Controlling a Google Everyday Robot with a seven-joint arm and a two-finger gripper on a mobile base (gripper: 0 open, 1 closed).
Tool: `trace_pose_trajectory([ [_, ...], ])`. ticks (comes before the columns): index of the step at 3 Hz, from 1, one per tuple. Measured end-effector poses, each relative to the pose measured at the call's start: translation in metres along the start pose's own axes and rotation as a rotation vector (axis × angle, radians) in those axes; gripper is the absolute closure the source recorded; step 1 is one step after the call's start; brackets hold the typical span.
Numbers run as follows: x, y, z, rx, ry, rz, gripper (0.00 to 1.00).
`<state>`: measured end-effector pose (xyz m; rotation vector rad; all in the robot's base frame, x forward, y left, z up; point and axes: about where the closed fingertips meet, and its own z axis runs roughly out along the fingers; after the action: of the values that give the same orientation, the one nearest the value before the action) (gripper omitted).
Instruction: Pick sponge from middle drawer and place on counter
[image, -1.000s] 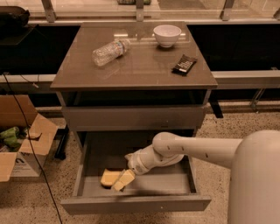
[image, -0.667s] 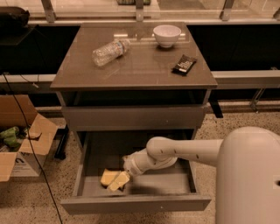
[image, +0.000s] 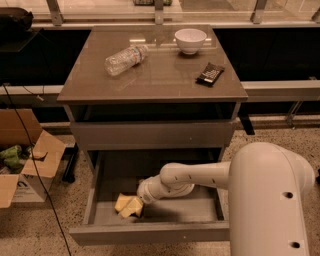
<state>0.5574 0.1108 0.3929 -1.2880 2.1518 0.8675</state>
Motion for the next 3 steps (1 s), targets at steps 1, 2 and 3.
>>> trace_pose_trajectory([
  [1, 0.013, -0.002, 0.025, 0.031, 0.025, 0.035, 0.0],
  [2, 0.02, -0.002, 0.031, 0.054, 0.051, 0.067, 0.19],
  [3, 0.026, 0.005, 0.028, 0.088, 0.072, 0.083, 0.43],
])
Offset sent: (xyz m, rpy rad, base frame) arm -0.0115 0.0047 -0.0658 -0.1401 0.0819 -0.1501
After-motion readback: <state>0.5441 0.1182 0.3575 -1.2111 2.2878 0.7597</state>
